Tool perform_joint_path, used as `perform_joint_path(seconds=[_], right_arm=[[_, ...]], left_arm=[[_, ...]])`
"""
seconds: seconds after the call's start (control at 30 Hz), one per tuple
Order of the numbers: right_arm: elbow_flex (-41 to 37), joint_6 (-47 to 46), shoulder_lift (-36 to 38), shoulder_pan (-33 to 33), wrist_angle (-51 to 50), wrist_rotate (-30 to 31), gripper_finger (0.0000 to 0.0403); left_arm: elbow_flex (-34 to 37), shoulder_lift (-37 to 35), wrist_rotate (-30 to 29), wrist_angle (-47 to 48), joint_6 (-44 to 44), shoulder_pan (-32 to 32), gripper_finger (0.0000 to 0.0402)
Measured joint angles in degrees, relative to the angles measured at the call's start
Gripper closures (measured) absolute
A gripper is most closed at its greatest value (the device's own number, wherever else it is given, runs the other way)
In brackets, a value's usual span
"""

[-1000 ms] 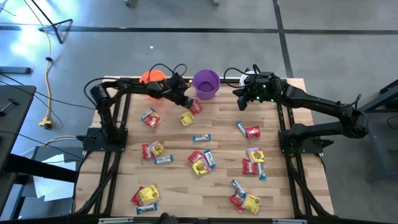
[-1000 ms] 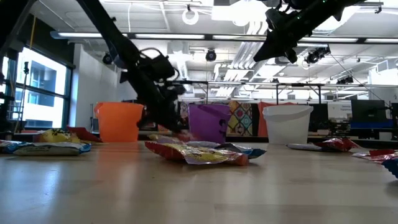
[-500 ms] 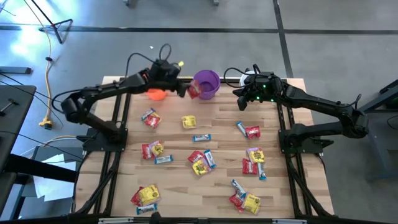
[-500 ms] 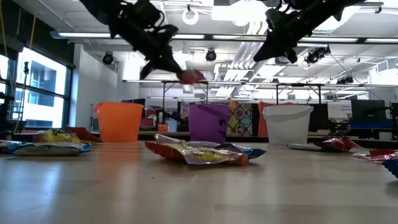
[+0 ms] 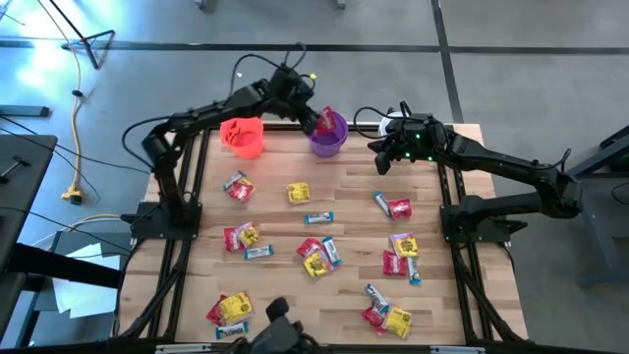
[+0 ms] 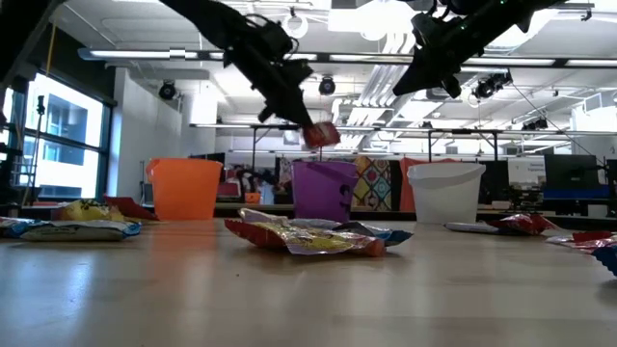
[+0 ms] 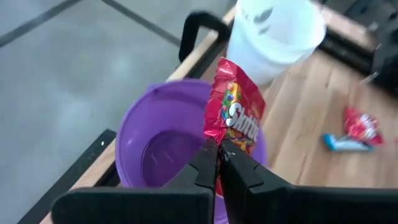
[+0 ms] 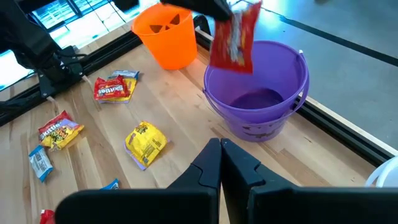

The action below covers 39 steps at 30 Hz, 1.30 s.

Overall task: Sort candy
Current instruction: Put the red candy into the purple bucket, then put the white chocolate bar into the orange bucket

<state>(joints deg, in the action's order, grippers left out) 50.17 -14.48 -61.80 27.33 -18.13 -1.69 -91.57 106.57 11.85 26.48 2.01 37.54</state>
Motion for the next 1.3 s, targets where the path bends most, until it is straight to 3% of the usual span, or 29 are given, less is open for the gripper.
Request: perform_joint_path(seconds=[0.5,0.97,1.3], right_arm=[[0.00,0.59,0.00,-0.02,0.00,0.02,0.0403],[0.00,2.44,0.00,0.00,0.44,-0.79,0.0403],[0.00,3.51,-0.02,0.00,2.91,0.10,0.0403]], left_arm=[[-0.17,8.13,-0.45,1.88,-1.83,0.09,0.0401],[-0.19,7.83,-2.11,2.41,0.29,-0.53,0.0346],[-0.12,5.99,-5.47,-4.47,1.72,-2.38,0.0342]])
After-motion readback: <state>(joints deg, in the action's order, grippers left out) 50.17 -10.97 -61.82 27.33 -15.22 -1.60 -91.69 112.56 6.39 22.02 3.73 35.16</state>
